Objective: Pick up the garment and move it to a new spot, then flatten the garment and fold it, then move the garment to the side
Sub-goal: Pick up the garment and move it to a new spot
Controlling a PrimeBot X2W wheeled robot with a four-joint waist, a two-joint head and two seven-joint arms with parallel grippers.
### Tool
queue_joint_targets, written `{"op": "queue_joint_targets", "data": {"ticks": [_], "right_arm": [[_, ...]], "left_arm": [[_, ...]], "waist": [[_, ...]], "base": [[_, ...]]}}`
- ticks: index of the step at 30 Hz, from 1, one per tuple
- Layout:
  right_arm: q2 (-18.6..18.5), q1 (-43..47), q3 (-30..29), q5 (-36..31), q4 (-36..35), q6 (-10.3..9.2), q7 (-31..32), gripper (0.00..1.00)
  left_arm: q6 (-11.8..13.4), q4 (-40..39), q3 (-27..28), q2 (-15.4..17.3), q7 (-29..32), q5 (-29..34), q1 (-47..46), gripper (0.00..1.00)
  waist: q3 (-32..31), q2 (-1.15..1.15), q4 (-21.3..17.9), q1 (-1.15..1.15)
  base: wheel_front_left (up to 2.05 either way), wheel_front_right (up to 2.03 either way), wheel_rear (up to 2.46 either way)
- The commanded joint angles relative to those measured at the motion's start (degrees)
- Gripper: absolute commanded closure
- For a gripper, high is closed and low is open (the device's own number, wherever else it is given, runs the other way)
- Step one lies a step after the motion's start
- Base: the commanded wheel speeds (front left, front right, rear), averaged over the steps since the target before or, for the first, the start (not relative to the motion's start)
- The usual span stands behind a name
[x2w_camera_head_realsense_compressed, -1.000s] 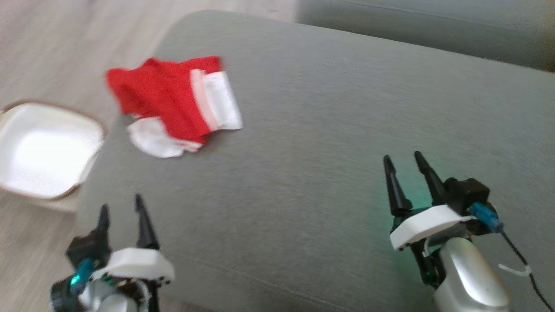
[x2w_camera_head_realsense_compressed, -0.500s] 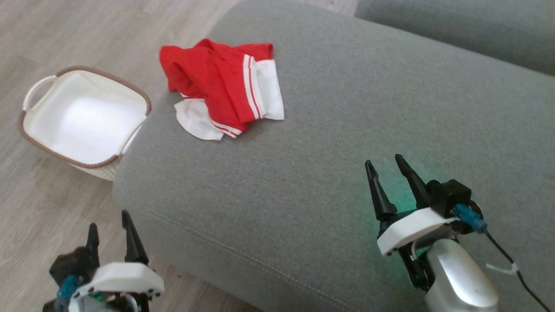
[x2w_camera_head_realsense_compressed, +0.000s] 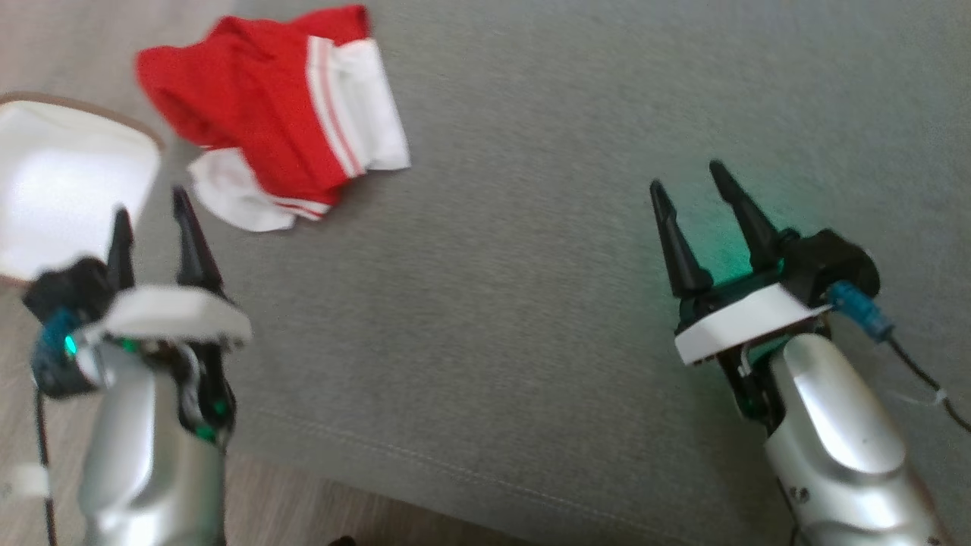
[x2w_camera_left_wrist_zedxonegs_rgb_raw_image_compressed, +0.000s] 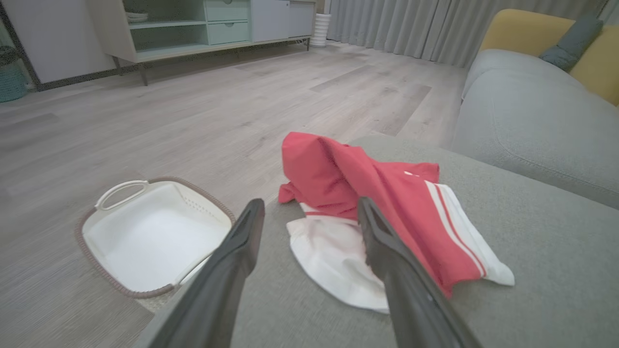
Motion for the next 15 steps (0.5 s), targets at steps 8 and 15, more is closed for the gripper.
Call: {"op": "queue_joint_targets", "data": {"ticks": [8,15], "right_arm": [[-2.0,-2.8,1.1,2.5,-8.2,-0.05,0.6,0.00],[-2.9,-3.0,-0.9,3.3,-10.1,-0.05,1.1,0.00]], "left_arm": [[-1.7,10.9,5.1,4.0,-0.3,1.9,-12.9,0.00],[-0.7,20.1,6.2,5.4,-0.3,2.7,-19.1,0.00]], "waist": [[7.8,0.00,-7.2,0.00],[10.4,0.00,-9.6,0.00]], "base": [[0.00,0.00,0.00],[0.00,0.00,0.00]]}}
